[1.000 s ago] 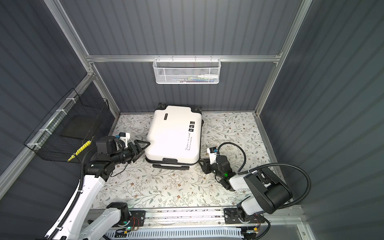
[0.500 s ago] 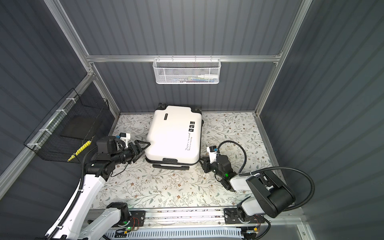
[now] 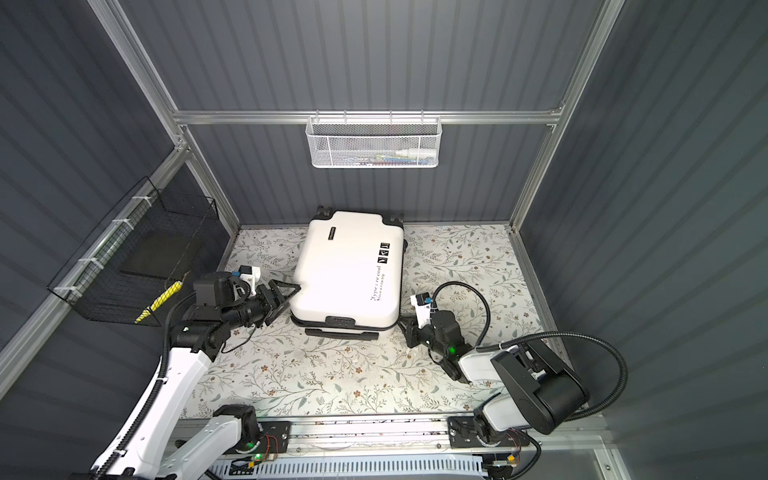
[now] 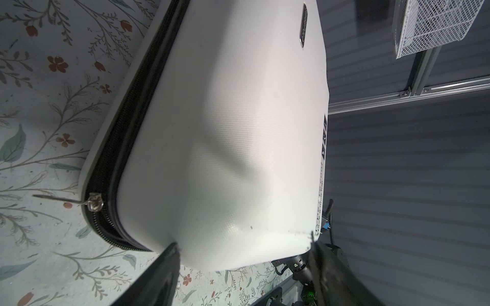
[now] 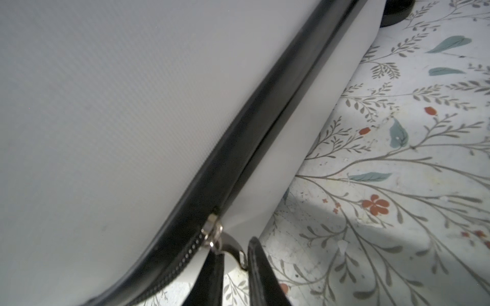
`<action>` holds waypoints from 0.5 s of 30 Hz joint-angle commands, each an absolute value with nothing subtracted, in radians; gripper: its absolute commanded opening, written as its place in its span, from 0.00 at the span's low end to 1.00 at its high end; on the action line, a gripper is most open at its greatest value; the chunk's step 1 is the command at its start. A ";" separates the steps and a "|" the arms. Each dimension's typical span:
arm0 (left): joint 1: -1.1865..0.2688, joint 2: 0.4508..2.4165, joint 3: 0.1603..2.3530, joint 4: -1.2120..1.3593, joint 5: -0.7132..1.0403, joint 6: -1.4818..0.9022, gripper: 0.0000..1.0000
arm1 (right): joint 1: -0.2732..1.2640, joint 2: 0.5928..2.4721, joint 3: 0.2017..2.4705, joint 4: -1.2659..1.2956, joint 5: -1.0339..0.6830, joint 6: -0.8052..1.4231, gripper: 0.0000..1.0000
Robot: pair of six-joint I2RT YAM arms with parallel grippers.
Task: Pack the luggage
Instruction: 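Pinch the zipper pull with the right gripper while the left holds the corner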
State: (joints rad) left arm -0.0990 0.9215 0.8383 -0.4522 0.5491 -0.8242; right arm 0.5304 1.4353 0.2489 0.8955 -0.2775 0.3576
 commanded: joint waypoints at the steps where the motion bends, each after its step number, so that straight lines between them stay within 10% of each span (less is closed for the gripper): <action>1: -0.104 0.927 0.841 -0.459 0.554 -0.818 0.78 | 0.538 1.439 0.275 0.891 -0.281 0.342 0.16; 15: -0.104 0.931 0.852 -0.469 0.543 -0.801 0.78 | 0.539 1.368 0.256 0.820 -0.265 0.348 0.00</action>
